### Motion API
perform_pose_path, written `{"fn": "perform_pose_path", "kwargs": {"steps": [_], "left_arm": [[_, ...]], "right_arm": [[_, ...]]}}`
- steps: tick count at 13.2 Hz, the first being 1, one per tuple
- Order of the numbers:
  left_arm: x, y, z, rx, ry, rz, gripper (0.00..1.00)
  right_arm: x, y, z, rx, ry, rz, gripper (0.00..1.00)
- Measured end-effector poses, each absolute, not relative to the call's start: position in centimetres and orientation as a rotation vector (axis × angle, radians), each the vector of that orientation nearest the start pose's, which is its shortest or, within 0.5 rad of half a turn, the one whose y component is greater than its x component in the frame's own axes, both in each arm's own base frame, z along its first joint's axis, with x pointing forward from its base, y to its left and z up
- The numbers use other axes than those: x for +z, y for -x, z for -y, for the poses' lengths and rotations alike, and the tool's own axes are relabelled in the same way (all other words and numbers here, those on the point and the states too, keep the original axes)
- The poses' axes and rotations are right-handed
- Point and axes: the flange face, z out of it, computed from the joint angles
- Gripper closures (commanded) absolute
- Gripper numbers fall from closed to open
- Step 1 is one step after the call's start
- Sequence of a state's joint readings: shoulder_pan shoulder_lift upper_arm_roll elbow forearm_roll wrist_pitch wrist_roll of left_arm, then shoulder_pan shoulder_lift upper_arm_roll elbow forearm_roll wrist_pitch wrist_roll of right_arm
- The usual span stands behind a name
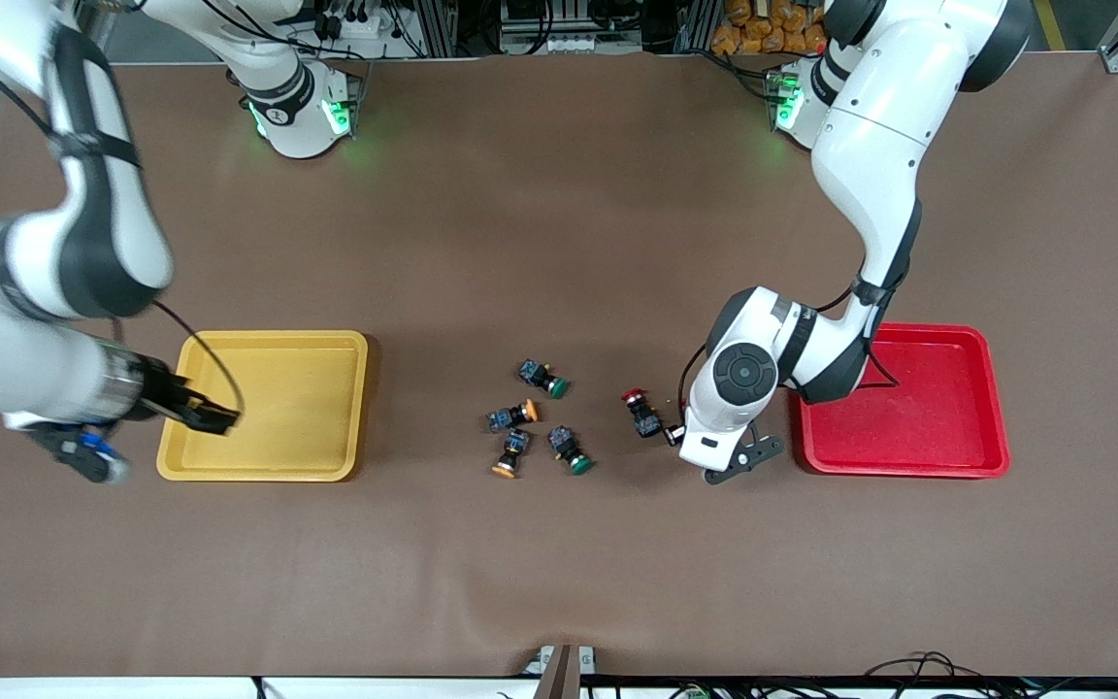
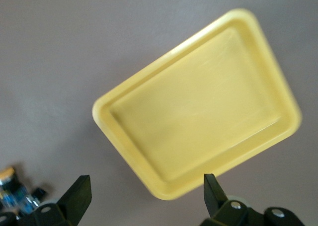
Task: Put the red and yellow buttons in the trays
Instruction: 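Carry the red button into the red tray while the right gripper moves out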
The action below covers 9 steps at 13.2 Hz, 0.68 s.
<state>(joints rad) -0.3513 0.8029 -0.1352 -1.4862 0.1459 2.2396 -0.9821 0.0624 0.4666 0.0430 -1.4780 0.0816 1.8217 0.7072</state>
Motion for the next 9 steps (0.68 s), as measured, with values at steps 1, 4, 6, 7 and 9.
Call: {"fn": "perform_pose_path", "kwargs": {"steps": [1, 4, 6, 7, 9], "left_arm": [[19.5, -63.8, 31.5, 0.031, 3.029, 0.68, 0.85], [19.9, -64.2, 31.3, 0.013, 3.028, 0.679, 0.92], [21.1, -65.2, 30.4, -0.043, 3.02, 0.638, 0.94], [22.1, -65.8, 29.1, -0.038, 3.009, 0.599, 0.94], [24.5, -66.6, 25.9, 0.019, 2.991, 0.47, 0.94]], "right_arm": [[38.6, -67.6, -8.8, 0.229, 2.924, -1.012, 0.0], [36.6, -68.0, -12.4, 0.2, 2.872, -1.151, 0.0], [35.2, -68.0, -15.0, 0.197, 2.847, -1.216, 0.0], [34.2, -68.0, -16.5, 0.196, 2.825, -1.273, 0.0], [32.1, -68.2, -18.8, 0.186, 2.772, -1.385, 0.0]]}}
